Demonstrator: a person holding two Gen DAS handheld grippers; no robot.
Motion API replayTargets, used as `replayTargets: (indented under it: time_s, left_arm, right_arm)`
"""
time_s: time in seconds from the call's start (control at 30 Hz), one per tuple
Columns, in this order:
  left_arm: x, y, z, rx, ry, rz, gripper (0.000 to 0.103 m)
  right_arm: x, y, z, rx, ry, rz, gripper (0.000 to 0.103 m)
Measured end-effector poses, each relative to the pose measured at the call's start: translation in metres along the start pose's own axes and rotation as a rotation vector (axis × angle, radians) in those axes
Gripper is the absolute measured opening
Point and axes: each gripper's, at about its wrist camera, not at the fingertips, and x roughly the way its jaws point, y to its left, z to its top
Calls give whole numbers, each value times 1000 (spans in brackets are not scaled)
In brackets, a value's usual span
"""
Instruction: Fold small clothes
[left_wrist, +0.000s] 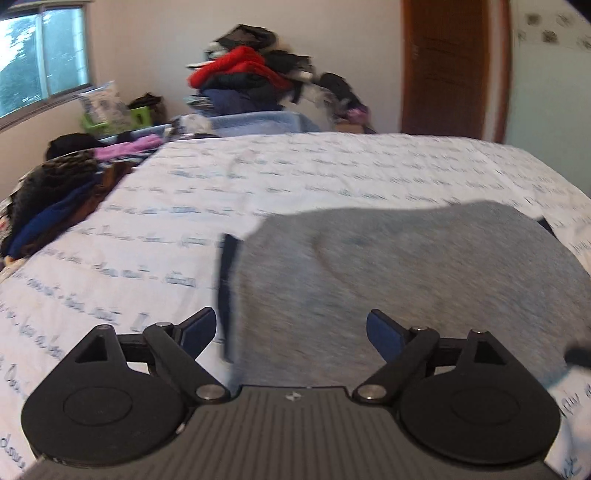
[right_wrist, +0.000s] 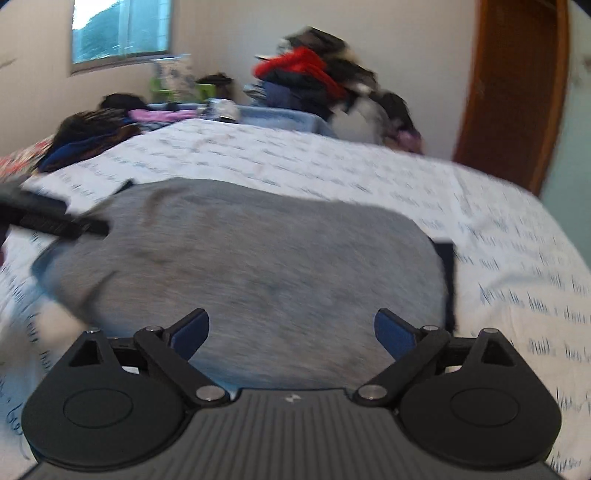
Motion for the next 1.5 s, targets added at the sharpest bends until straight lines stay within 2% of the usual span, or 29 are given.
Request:
replayTargets:
  time_s: [0.17,0.3,0.47,0.63,0.8,0.93,1.03,1.23,1.4,1.5]
  left_arm:
    - [11,57,14,-141,35,-29,90]
    - [23,83,22,-183,58,-11,92]
    - [49,102,28,-246,108,-106,93]
    - [71,113,31,-286,135,-145,93]
    - [93,122,31,-340,197,-274,93]
    - [110,127,30,-362,244,-318,93]
    - [122,133,28,-420,267,-409,93]
    - [141,129,30,-471,294,-548,93]
    - [156,123,34,-494,301,-590,92]
    - [164,122,35,-531,299,-615,88]
  right_arm:
    - [1,69,9,-167,-45,68,97]
    - [10,108,10,-227,-41,108,97]
    - [16,146,9,-316,-45,117,97]
    - [26,173,5,-415,-44,66,97]
    - [36,198,-5,-530,-45,-9,97]
    - [46,218,-13,-620,-70,-106,97]
    - [54,230,-14,-653,-90,-157,97]
    - [72,244,-6,-661,-122,-190,97]
    - [85,248,1,-666,-142,-191,96]
    - [90,245,7,-681,-145,-165,96]
